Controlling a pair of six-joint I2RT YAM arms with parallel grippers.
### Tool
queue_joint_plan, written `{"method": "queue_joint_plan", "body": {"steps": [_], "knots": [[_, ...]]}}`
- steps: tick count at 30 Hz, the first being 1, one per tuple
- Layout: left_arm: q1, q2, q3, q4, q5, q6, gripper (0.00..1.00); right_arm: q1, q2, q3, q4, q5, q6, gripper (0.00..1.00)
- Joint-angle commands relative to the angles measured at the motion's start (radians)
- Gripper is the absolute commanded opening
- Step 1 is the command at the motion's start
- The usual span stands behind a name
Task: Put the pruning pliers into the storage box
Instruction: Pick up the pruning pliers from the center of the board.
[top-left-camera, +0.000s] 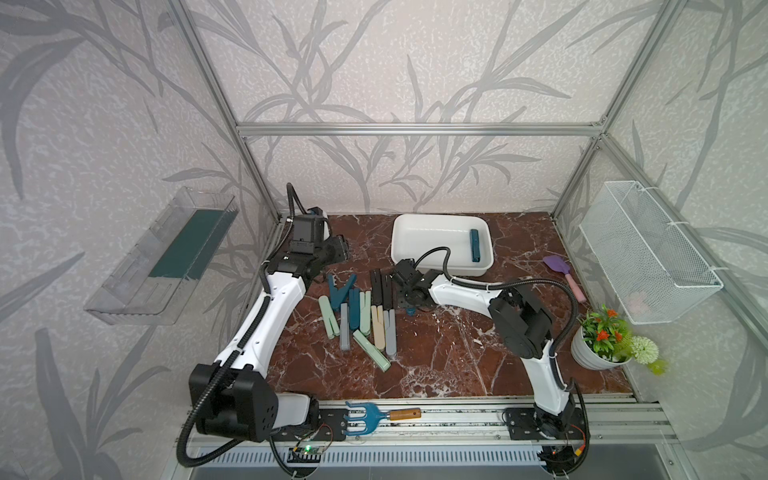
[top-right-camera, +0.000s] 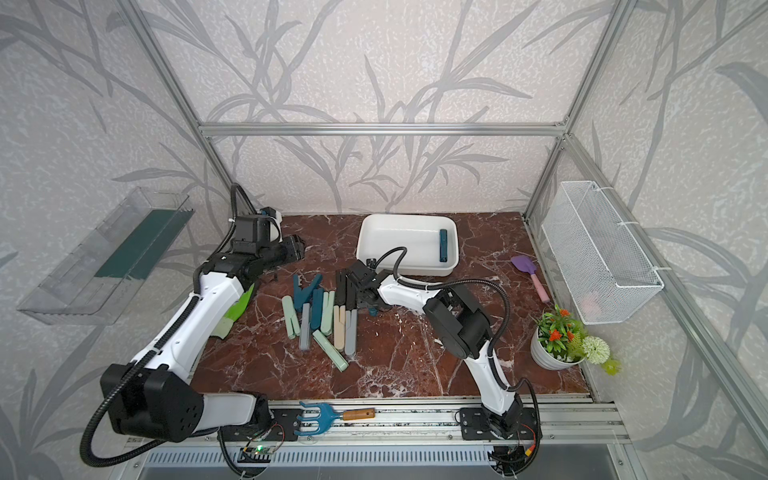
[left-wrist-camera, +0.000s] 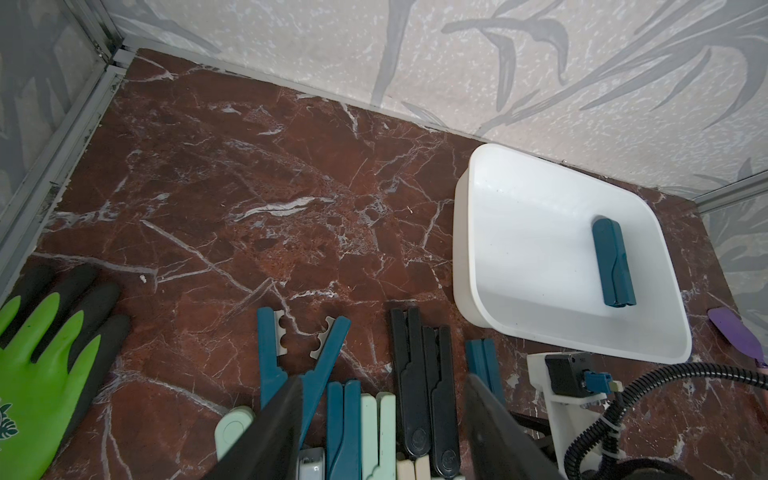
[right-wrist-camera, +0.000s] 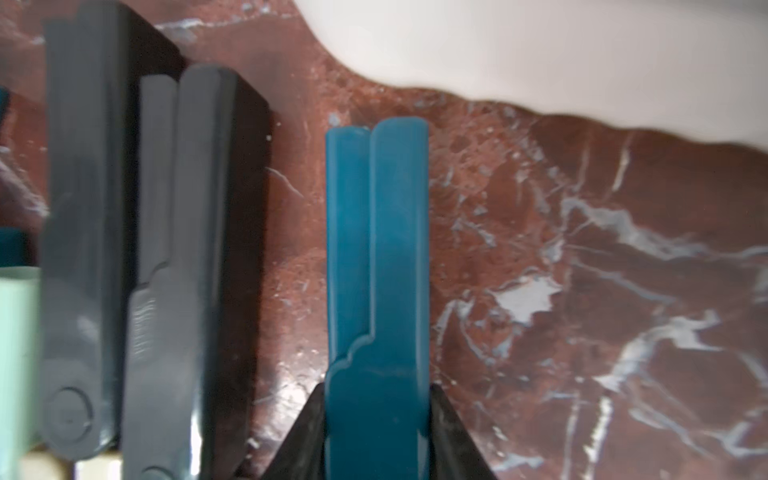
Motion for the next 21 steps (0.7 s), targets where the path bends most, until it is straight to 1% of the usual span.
{"method": "queue_joint_plan", "body": {"steps": [1,3,8,10,13,16,18,21], "knots": [[0.004,-0.014,-0.021,0.024,0.015,-0.014,0.62,-0.005,-0.005,0.02,-0.086,0.066,-0.088,0.3],[0.005,-0.008,-0.024,0.028,0.022,-0.019,0.62,-0.014,0.003,0.038,-0.127,0.055,-0.125,0.25],[0.003,-0.006,-0.022,0.027,0.028,-0.019,0.61,-0.033,-0.008,0.055,-0.189,0.011,-0.195,0.24],[0.004,-0.009,-0.02,0.025,0.033,-0.018,0.61,-0.038,-0.05,0.03,-0.168,-0.033,-0.217,0.24],[0.004,-0.005,-0.02,0.027,0.049,-0.017,0.61,-0.058,-0.137,-0.033,-0.109,-0.144,-0.242,0.24],[0.004,0.003,-0.02,0.04,0.09,-0.019,0.61,-0.089,-0.229,-0.092,-0.054,-0.253,-0.248,0.24],[0.003,0.013,-0.019,0.052,0.14,-0.017,0.61,-0.106,-0.29,-0.123,-0.029,-0.299,-0.255,0.24],[0.002,0.025,-0.021,0.069,0.179,-0.027,0.61,-0.122,-0.359,-0.156,-0.012,-0.342,-0.267,0.24]]}}
